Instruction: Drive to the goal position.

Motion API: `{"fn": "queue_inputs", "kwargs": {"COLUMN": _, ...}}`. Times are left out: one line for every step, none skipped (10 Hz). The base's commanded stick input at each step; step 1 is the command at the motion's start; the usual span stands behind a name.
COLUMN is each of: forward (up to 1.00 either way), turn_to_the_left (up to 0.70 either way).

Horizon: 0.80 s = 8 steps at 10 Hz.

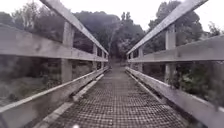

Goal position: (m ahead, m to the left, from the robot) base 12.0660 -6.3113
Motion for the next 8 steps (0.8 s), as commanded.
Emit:
{"fn": "queue_inputs", "kwargs": {"forward": 0.60, "turn_to_the_left": 0.00}}
{"fn": "queue_inputs", "kwargs": {"forward": 0.60, "turn_to_the_left": 0.00}}
{"fn": "queue_inputs", "kwargs": {"forward": 0.60, "turn_to_the_left": 0.00}}
{"fn": "queue_inputs", "kwargs": {"forward": 0.60, "turn_to_the_left": 0.00}}
{"fn": "queue_inputs", "kwargs": {"forward": 0.60, "turn_to_the_left": 0.00}}
{"fn": "queue_inputs", "kwargs": {"forward": 0.60, "turn_to_the_left": 0.00}}
{"fn": "queue_inputs", "kwargs": {"forward": 0.60, "turn_to_the_left": 0.00}}
{"fn": "queue_inputs", "kwargs": {"forward": 0.60, "turn_to_the_left": 0.00}}
